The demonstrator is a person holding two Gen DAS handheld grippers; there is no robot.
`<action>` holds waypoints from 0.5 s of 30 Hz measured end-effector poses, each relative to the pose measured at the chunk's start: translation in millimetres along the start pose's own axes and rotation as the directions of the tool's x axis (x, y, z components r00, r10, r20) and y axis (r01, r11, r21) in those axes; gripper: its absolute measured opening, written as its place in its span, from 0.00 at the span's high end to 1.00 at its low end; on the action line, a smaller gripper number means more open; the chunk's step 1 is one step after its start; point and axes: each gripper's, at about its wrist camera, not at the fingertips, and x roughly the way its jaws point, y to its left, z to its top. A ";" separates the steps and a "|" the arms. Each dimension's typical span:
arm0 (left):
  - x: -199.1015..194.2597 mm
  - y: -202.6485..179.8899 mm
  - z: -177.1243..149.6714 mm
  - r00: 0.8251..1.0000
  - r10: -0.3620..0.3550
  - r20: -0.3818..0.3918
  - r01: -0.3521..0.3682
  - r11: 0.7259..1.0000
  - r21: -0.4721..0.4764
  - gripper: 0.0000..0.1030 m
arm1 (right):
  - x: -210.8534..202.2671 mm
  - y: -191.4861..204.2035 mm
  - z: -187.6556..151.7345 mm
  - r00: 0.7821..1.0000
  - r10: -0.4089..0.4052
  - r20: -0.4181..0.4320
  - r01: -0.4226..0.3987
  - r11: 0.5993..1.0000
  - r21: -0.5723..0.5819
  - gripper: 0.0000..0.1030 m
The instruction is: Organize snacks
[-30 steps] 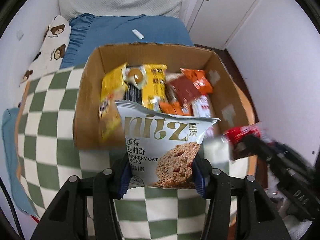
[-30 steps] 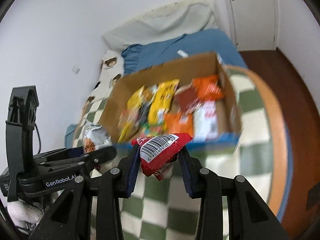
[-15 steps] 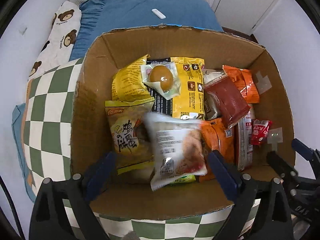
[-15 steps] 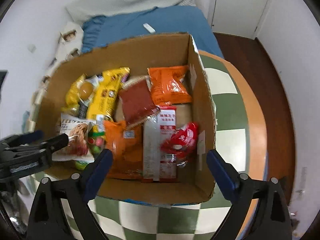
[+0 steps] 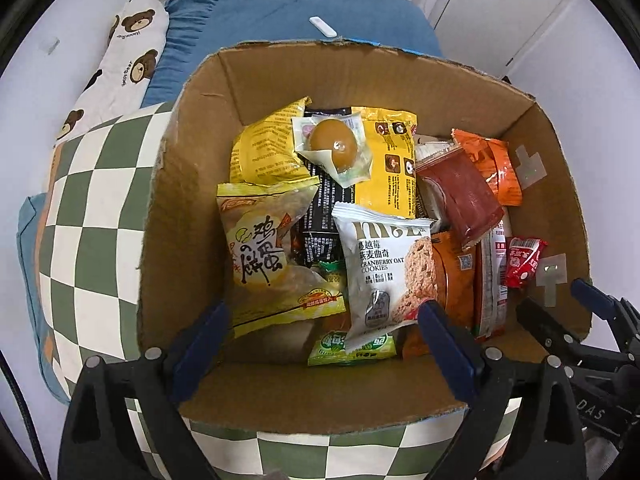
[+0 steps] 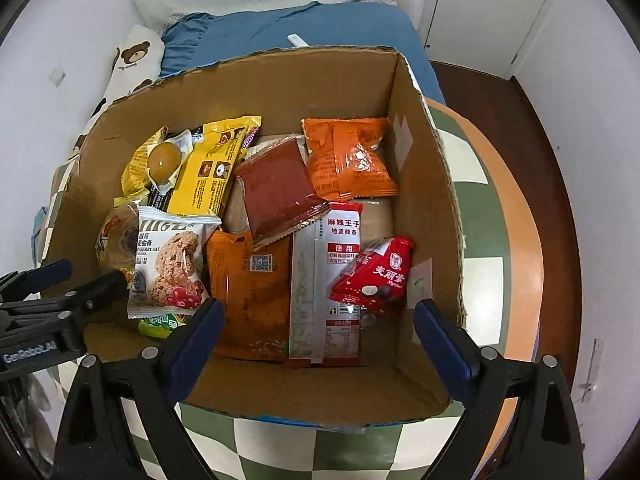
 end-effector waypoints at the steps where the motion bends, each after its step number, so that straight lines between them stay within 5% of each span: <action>1: -1.5 0.4 -0.6 1.000 -0.002 0.003 0.002 1.000 -0.001 0.06 | -0.1 -0.4 -0.1 1.000 0.003 0.003 -0.003 1.000 0.005 0.05; 15: -67.3 7.3 -32.8 0.987 -0.009 0.163 0.012 1.000 -0.014 0.06 | -65.2 7.2 -28.7 0.987 0.014 0.157 -0.015 1.000 0.007 0.03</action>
